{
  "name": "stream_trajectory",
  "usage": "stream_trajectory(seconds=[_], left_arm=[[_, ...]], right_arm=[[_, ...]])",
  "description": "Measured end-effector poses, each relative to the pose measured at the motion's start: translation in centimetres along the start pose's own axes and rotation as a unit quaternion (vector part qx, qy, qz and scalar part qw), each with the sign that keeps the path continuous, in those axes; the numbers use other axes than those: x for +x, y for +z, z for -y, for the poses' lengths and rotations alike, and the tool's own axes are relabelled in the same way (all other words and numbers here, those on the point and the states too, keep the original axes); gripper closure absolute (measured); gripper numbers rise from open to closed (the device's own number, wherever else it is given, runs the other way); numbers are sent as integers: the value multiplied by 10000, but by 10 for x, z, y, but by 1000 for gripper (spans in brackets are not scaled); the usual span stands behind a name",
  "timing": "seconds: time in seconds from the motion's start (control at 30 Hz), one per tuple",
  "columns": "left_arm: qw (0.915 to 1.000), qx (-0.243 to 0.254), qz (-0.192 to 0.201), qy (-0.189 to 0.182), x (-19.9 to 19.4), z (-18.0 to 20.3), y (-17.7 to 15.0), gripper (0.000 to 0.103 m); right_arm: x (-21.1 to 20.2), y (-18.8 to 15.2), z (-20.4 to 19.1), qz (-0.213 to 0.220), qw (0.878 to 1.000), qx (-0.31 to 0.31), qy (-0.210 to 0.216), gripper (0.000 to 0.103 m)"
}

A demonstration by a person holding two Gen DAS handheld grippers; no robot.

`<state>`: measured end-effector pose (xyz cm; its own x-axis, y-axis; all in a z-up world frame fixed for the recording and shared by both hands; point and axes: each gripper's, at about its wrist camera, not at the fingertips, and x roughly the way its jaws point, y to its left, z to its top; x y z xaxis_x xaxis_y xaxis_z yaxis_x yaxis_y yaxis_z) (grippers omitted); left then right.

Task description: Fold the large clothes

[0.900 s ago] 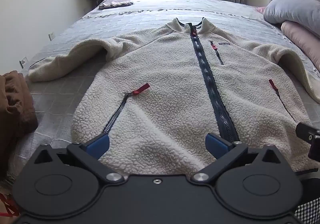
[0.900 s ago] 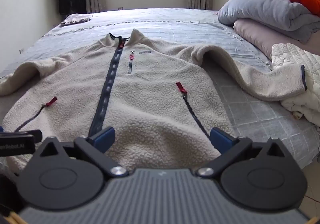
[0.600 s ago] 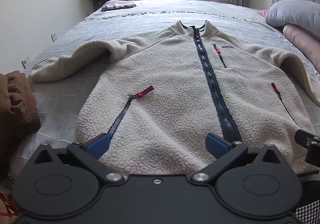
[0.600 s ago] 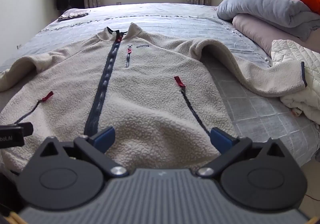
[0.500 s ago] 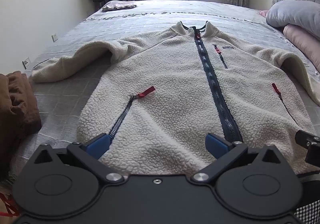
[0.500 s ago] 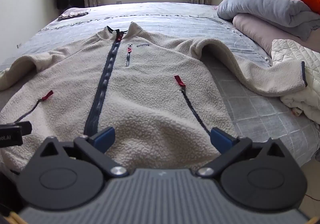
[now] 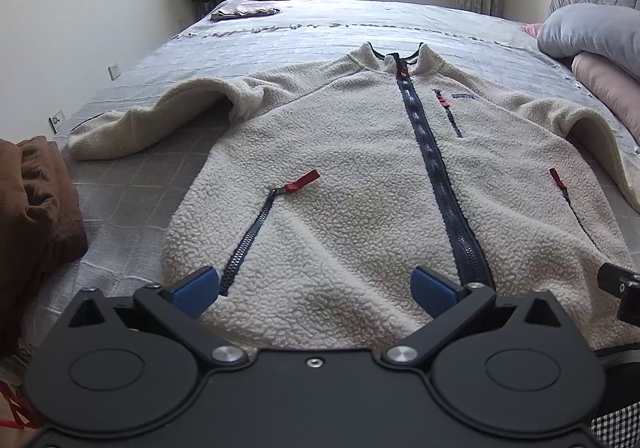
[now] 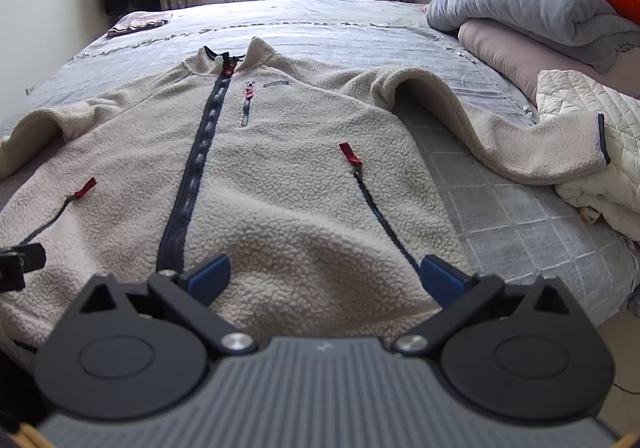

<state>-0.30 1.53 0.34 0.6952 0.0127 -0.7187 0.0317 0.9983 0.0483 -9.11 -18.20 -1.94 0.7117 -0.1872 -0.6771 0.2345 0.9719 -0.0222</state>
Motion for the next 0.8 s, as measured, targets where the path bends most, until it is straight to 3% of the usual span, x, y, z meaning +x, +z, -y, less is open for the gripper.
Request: stream_trajectory(seconds=[0.8], left_arm=[[10000,-16,-4,-17,-1,-3,-1,0]], right_arm=[[-1,3,-2,5,10000,-39,-6,0]])
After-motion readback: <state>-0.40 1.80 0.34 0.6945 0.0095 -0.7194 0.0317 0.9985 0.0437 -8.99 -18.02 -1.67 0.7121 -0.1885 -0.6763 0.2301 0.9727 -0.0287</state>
